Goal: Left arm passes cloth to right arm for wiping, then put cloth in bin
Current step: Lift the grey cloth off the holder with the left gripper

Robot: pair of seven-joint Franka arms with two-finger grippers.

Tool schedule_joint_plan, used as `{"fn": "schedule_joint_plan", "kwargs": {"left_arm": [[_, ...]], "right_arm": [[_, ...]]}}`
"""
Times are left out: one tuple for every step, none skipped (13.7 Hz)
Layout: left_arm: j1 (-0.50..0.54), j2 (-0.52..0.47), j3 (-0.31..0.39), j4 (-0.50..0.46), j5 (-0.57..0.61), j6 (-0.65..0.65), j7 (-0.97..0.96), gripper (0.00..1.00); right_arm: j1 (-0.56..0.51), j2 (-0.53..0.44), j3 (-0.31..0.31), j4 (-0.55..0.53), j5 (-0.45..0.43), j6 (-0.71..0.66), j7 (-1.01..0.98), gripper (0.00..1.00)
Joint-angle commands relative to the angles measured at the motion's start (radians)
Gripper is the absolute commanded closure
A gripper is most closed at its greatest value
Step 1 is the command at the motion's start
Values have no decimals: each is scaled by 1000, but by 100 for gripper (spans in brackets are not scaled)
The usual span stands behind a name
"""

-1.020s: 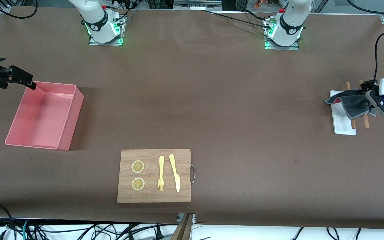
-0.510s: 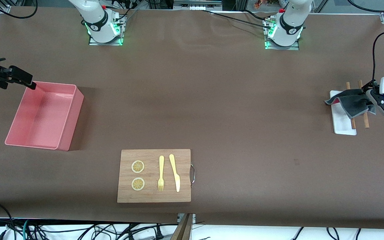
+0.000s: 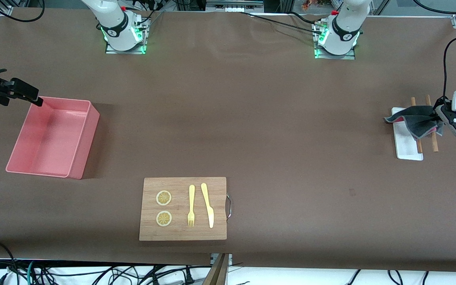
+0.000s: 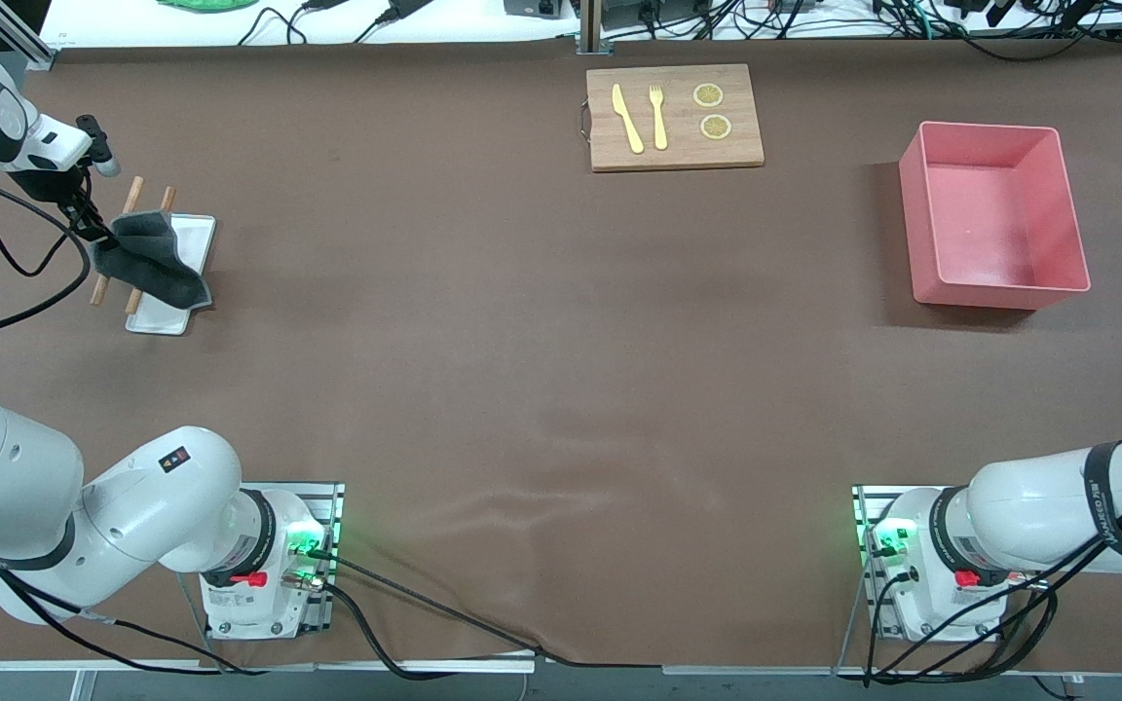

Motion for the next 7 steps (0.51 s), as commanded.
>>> {"fn": "schedule_joint_plan", "kwargs": {"left_arm": [[10,-22,-8,21,-24,-43,35,100],[8,-19,-8,52,-33,-89,30,100],[0,-17,-9,96,-53,-143,18,100],[-10,-14,-12,147,-57,-207,10,100],[-35,-12,-28,194,-57,-265,-17,100],[-65,-9,-34,237,-57,-316,-54,100],[-108,-3,-42,283,-57,-365,-82,100]], "right_arm": [[-3,12,-1,28,14,-11,-8,0],[-1,12,-1,28,14,-8,-11,0],[-1,12,-1,28,14,-8,-11,0],[-1,12,-1,28,14,-8,-11,0],[-1,12,0,28,13,-6,-11,0],[-1,18,2,28,11,-6,-11,0],[0,20,2,28,8,-6,-6,0]]}}
